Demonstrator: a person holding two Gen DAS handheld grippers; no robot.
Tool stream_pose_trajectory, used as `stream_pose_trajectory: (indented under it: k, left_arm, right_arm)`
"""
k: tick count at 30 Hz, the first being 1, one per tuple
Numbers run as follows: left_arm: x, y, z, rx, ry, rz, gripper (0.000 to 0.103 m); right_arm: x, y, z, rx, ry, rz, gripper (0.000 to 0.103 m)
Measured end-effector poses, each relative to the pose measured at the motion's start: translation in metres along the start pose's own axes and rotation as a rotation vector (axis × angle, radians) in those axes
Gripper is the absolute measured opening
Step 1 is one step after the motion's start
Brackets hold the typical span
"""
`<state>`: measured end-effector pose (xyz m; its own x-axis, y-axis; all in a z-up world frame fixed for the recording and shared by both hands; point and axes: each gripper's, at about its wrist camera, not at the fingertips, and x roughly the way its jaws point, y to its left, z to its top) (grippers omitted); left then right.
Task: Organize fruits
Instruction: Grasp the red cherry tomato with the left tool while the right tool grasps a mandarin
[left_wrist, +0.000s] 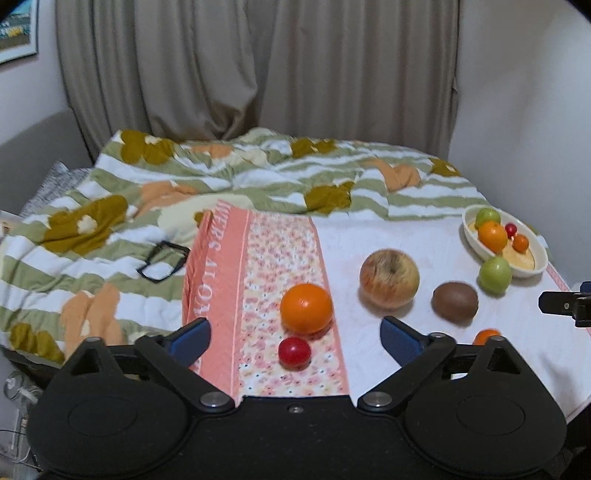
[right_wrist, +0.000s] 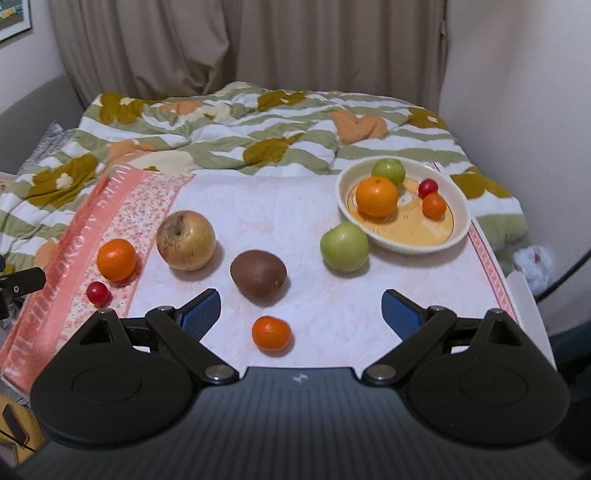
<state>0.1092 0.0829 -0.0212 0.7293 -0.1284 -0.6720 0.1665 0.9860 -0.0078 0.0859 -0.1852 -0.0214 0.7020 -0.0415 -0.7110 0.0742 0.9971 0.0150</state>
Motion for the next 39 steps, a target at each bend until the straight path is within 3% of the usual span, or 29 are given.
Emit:
stream_pose_trajectory:
  k: [6,12,14,19,22,25,30,33,39]
  left_arm:
    - [0.03,0.015,-0.008,0.043,0.046,-0.045,0.091]
    - [0.063,0.013,-0.016,0.09,0.096,-0.07,0.081]
    - [0.071,0.013,-0.017,0.095,0.11,-0.078,0.072]
    - [0.091,0.009,-0.018,0.105,0.142,-0.079,0.061]
    - [0.102,0.008,-0.019,0.111,0.155,-0.075,0.059]
    - [0.112,0.008,-0.021,0.105,0.188,-0.073,0.037]
    - [0.113,0.006,-0.022,0.112,0.191,-0.072,0.037]
    - [0.112,0.006,-0.022,0.105,0.196,-0.072,0.036]
    - [0.109,0.007,-0.024,0.089,0.207,-0.073,0.036]
  right_arm:
    - [0.017,0.021,-0.014,0.027,0.013,-0.024,0.103]
    - [0.039,0.03,-0.025,0.039,0.038,-0.04,0.103]
    - [0.044,0.032,-0.028,0.033,0.042,-0.043,0.103]
    - [0.055,0.032,-0.03,0.034,0.061,-0.058,0.103]
    - [0.061,0.031,-0.031,0.036,0.071,-0.056,0.101]
    - [0.067,0.031,-0.03,0.027,0.082,-0.057,0.098]
    - [0.074,0.029,-0.029,0.026,0.099,-0.052,0.092]
    - [0.08,0.029,-0.028,0.02,0.114,-0.044,0.082]
    - [0.092,0.029,-0.028,0.011,0.142,-0.033,0.076]
